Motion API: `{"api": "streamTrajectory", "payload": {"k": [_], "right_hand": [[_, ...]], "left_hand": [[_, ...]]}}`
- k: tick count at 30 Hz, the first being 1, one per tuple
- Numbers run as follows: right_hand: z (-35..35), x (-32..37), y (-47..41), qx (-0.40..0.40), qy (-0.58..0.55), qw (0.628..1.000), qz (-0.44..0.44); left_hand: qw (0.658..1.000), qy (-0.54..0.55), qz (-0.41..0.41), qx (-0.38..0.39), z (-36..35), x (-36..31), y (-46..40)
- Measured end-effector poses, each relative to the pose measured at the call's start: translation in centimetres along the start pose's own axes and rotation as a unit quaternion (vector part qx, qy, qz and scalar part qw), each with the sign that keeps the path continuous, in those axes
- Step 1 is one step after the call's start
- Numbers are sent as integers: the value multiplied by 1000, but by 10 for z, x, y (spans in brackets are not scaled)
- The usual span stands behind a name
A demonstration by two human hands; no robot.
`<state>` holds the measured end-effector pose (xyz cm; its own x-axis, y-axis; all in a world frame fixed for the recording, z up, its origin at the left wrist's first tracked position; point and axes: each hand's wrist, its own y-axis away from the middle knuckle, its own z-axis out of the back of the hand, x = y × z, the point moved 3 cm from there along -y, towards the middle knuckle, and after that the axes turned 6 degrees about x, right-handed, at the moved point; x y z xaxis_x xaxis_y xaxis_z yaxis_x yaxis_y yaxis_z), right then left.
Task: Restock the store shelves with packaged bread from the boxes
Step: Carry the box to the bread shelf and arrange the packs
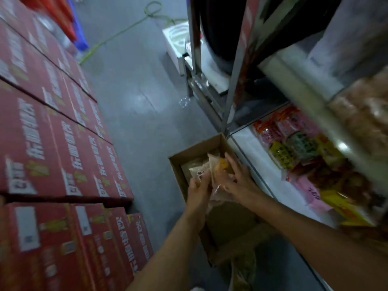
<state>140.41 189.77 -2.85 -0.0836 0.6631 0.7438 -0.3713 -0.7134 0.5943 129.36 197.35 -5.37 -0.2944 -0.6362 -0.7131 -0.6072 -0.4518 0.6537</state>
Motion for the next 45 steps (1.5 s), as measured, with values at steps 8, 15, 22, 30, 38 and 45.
{"api": "streamTrajectory", "payload": {"k": [8,15,22,30,38,45], "right_hand": [[45,97,93,-121,-197,972,-35],[80,161,195,-69,-374,925,-13],[113,221,302,-107,-356,928,35],[128,262,408,-225,-481,832,161],[132,268,495,-273,-432,835,205],[158,261,566,-320,-361,853,198]], "left_hand": [[991,-66,-40,110,-34,-107,95],[969,-76,-58,226,-58,-193,184],[946,-116,-94,288,-92,-265,267],[943,-24,-131,306,-129,-306,349],[913,-65,-182,360,-196,-319,412],[876,-137,-213,410,-246,-320,446]]}}
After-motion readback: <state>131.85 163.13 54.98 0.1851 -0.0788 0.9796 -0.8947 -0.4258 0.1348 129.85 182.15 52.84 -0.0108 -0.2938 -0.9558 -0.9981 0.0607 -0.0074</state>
